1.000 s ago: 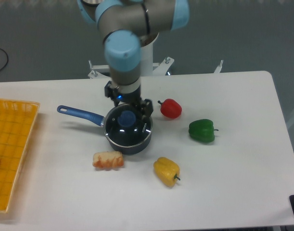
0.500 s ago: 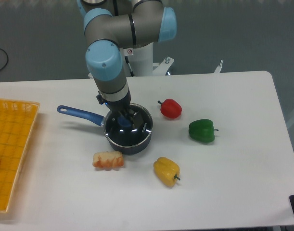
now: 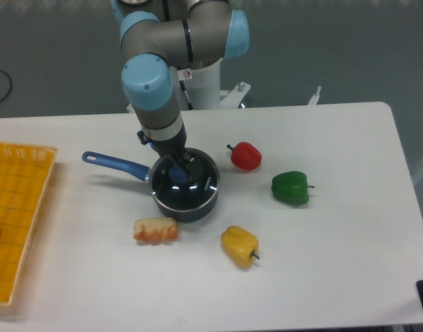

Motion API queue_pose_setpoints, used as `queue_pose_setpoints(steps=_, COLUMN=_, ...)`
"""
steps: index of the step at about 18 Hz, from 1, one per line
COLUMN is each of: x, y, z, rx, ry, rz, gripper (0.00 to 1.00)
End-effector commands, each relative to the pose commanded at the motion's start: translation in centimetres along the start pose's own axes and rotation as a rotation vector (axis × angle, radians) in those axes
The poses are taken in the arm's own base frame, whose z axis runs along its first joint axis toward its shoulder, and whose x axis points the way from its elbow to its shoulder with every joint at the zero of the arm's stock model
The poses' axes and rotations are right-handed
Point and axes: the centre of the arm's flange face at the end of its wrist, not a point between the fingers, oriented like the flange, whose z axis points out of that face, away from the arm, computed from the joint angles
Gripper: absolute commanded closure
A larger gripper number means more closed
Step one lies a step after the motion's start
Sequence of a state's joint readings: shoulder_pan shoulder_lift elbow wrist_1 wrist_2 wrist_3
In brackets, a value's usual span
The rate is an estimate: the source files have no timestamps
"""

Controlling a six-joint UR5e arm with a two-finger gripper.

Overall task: Open the lid
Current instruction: 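Close the gripper on the blue lid knob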

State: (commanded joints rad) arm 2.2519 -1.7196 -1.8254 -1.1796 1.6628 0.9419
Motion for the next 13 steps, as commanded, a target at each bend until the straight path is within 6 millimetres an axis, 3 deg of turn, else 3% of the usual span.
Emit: queue_pose_setpoints(steps=13, x=-0.2, y=0.1, z=1.5, rx=-0.02, ry=0.014, rz=-0.004, gripper=0.0)
